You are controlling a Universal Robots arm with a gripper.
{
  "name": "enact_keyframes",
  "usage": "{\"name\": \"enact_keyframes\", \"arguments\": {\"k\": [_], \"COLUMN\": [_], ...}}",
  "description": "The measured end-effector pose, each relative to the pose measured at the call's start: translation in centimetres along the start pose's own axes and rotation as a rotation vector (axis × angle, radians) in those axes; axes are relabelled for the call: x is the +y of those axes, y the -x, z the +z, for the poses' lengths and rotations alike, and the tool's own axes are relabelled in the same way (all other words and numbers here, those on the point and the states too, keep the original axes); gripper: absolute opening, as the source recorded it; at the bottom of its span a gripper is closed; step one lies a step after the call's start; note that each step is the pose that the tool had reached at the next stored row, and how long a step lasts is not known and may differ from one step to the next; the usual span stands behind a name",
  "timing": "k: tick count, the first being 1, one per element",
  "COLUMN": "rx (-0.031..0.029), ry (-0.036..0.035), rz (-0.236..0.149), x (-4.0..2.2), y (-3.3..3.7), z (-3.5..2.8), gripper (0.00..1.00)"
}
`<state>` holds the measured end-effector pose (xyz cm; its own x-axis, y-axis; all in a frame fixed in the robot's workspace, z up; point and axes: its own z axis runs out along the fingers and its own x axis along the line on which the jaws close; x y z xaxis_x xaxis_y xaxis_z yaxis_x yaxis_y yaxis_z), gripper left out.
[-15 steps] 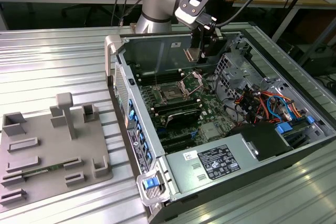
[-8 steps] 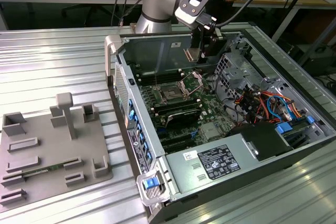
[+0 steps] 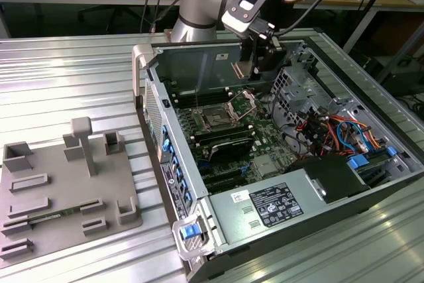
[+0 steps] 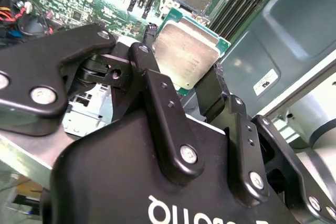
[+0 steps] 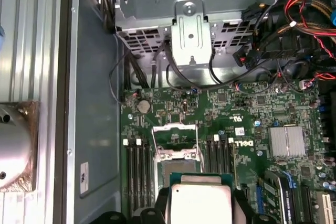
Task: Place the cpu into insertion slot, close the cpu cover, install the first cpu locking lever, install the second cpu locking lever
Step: 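Place the cpu into insertion slot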
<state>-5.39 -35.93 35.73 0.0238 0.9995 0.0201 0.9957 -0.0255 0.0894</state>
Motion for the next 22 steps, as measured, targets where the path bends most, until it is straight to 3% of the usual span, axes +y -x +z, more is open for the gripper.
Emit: {"name": "enact_keyframes", "arguments": {"k": [5,16,22], "rx": [0.0064,0.0043,0.0036], "ry": [-0.0015,-0.0015,-0.0014], "rz": [-0.071,-0.073,-0.065], "x": [-0.17,-1.66,-1.91], "y": [-0.13,-1.37,-1.59], "z": [1.17,3.49,4.57], "gripper": [0.55,0.55,0.55]}}
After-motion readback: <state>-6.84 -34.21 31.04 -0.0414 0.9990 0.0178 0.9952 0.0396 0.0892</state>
